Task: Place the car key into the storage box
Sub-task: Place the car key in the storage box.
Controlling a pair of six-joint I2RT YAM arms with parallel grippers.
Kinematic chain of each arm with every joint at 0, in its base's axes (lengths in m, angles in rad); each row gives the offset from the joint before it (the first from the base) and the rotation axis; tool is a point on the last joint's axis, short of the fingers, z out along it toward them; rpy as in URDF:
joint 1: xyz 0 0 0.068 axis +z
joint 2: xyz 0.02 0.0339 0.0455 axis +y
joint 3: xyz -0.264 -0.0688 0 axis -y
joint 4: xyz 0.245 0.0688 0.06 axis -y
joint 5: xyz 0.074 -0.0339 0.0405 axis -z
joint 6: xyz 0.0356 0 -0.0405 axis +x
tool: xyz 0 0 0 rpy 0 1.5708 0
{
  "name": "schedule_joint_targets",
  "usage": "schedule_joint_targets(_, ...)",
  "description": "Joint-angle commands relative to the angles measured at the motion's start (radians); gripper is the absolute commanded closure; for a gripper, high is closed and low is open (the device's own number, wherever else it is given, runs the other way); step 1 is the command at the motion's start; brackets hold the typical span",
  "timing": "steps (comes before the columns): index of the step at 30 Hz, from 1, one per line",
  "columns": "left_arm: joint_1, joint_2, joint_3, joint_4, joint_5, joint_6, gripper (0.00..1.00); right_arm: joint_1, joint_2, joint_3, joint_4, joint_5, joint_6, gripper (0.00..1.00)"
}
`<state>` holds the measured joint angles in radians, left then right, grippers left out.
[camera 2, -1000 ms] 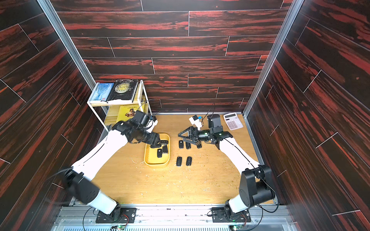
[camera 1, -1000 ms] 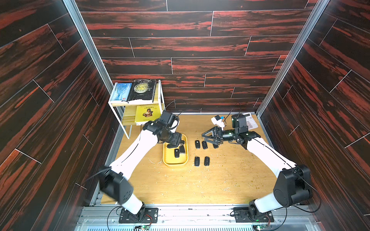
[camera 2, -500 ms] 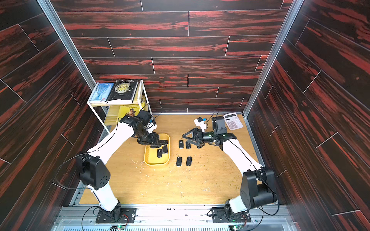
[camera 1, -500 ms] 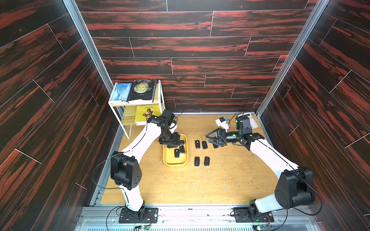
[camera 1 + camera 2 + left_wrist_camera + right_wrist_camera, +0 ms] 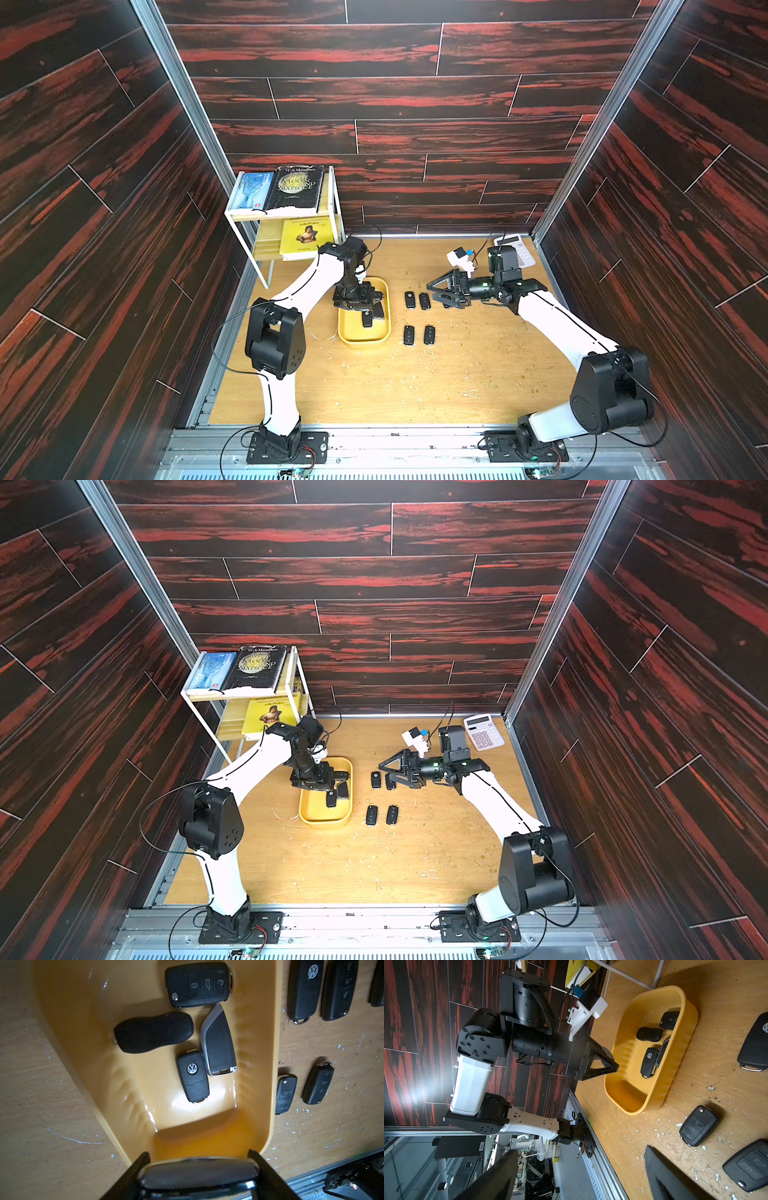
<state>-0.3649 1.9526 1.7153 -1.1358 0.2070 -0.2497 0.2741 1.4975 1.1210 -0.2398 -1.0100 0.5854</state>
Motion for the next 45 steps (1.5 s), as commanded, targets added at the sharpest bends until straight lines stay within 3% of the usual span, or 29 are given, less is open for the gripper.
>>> schedule_joint_targets(1, 0.000, 0.028, 0.029, -0.057, -0.036, 0.027, 0.55, -0.007, -0.026, -0.001, -0.024, -0.007, -0.022, 0.02)
schedule_joint_targets(10, 0.000, 0.093, 0.056, -0.127, -0.072, 0.111, 0.55, -0.010, -0.026, -0.015, -0.023, -0.013, -0.029, 0.01)
schedule_joint_targets(31, 0.000, 0.181, 0.085, -0.085, -0.086, 0.054, 0.53, -0.015, -0.021, -0.019, -0.030, -0.018, -0.040, 0.01)
schedule_joint_targets(45, 0.000, 0.180, 0.080, -0.061, -0.069, 0.057, 0.37, -0.026, -0.023, -0.025, -0.036, -0.014, -0.043, 0.02)
